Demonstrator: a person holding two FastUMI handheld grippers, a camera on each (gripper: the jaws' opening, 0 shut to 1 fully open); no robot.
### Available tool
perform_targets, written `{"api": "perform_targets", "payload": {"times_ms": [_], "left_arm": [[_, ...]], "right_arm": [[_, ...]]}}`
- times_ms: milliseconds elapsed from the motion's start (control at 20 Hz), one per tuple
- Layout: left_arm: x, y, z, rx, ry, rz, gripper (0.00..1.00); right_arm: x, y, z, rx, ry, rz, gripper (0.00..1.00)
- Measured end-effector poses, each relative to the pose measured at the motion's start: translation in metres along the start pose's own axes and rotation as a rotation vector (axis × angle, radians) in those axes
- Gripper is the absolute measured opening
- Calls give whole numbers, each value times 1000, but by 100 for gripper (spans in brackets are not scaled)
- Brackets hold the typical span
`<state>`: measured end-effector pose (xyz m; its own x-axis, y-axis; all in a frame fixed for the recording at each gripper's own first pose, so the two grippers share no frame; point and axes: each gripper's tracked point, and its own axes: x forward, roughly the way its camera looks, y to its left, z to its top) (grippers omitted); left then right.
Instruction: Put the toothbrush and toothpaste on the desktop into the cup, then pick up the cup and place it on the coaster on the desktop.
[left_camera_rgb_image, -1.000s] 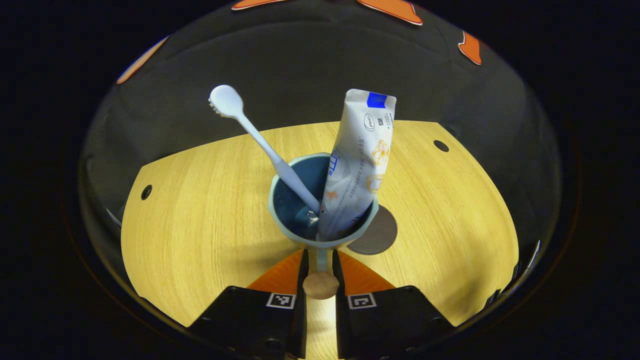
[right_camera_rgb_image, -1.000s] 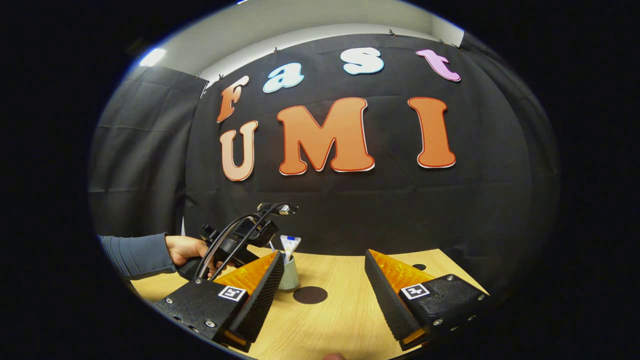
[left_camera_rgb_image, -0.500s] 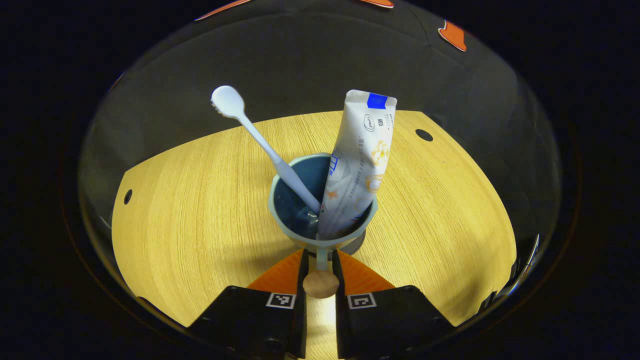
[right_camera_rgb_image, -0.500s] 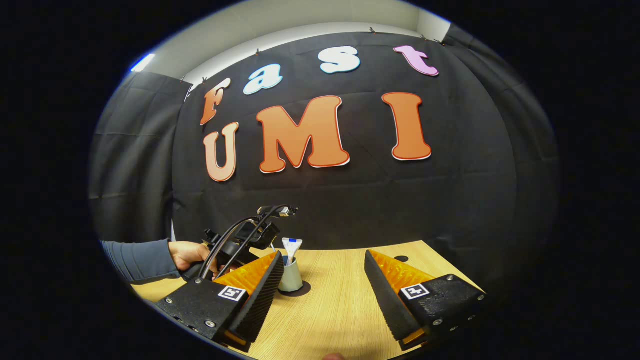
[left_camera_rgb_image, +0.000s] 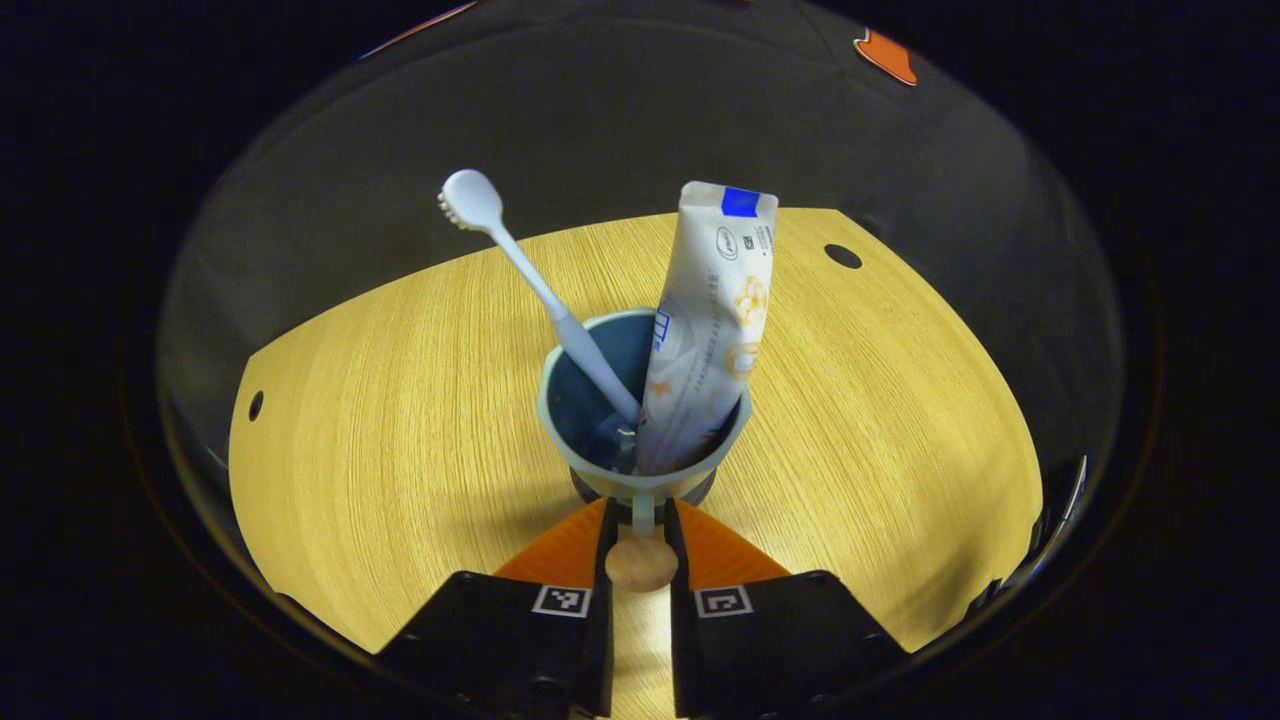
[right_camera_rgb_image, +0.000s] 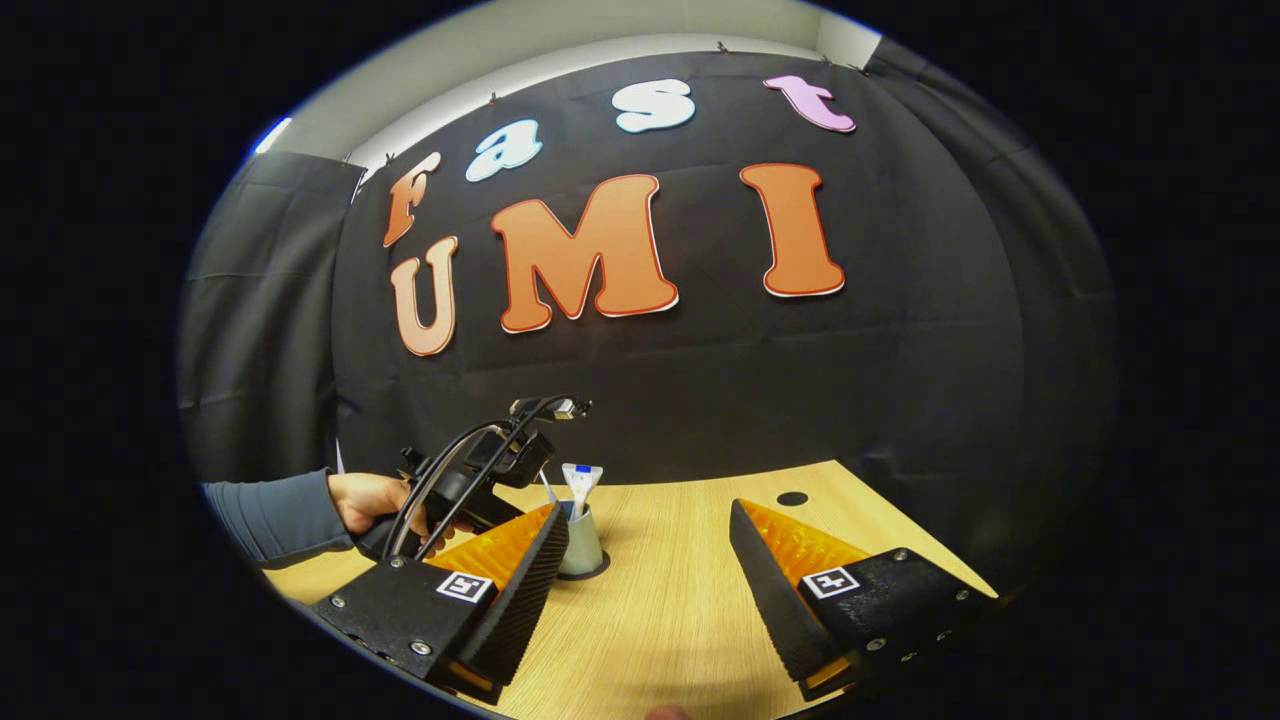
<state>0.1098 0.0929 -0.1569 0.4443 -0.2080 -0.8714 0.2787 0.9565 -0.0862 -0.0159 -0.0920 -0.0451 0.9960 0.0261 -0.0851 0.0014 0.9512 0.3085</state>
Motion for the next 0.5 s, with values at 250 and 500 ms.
{"api": "perform_targets", "payload": {"times_ms": [250, 500], "left_arm": [[-10, -3, -9, -11, -18, -37, 49], [-50, 4, -7, 42, -156, -40, 99]], "right_arm": [[2, -1, 0, -4, -3, -17, 97], [9, 6, -2, -19, 7, -17, 97]]}}
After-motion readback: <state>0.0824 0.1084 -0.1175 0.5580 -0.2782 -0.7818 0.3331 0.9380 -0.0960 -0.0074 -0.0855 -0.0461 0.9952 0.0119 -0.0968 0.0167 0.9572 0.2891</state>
